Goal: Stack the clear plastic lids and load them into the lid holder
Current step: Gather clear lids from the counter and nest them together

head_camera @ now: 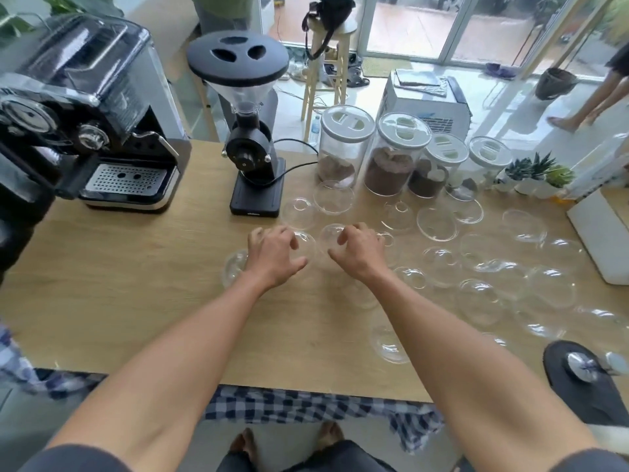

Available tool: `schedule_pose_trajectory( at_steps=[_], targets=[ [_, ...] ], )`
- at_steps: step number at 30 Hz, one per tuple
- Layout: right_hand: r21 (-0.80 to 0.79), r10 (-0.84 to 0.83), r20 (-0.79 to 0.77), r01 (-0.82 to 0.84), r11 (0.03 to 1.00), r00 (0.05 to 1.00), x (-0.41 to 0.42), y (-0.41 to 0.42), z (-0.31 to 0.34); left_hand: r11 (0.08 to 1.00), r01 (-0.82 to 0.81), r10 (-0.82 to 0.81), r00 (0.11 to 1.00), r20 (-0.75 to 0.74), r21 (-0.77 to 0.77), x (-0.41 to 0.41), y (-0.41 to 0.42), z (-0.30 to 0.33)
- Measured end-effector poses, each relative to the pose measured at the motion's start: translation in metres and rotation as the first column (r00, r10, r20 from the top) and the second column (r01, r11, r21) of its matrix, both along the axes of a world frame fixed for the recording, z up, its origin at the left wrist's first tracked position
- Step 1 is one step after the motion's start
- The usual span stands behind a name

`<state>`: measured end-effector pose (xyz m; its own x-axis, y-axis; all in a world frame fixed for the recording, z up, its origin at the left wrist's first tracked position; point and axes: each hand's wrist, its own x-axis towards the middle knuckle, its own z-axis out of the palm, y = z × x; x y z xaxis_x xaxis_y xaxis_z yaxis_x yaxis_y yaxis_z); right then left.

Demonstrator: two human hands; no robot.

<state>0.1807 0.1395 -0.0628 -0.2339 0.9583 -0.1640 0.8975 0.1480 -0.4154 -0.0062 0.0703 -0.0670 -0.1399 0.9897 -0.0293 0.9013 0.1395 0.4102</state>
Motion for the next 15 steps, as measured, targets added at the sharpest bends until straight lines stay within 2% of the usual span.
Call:
schedule_pose_trajectory(
  at_steps=[6, 9, 15],
  targets=[
    [0.006, -0.049, -0.291, 0.053, 0.999, 0.955, -0.006, 0.0, 0.026, 0.982, -0.13, 0.113, 0.986, 0.123, 0.14, -0.016, -0.023, 0.029],
    [0.012, -0.041, -0.413, 0.05, 0.999, 0.91, -0.017, 0.0, 0.03, 0.977, -0.172, 0.146, 0.971, 0.189, 0.129, -0.033, -0.044, 0.034],
    [0.014, 0.017, -0.509, -0.012, 1.0, 0.861, -0.046, -0.017, 0.026, 0.956, -0.242, 0.21, 0.959, 0.188, 0.168, -0.052, -0.091, 0.02]
  ],
)
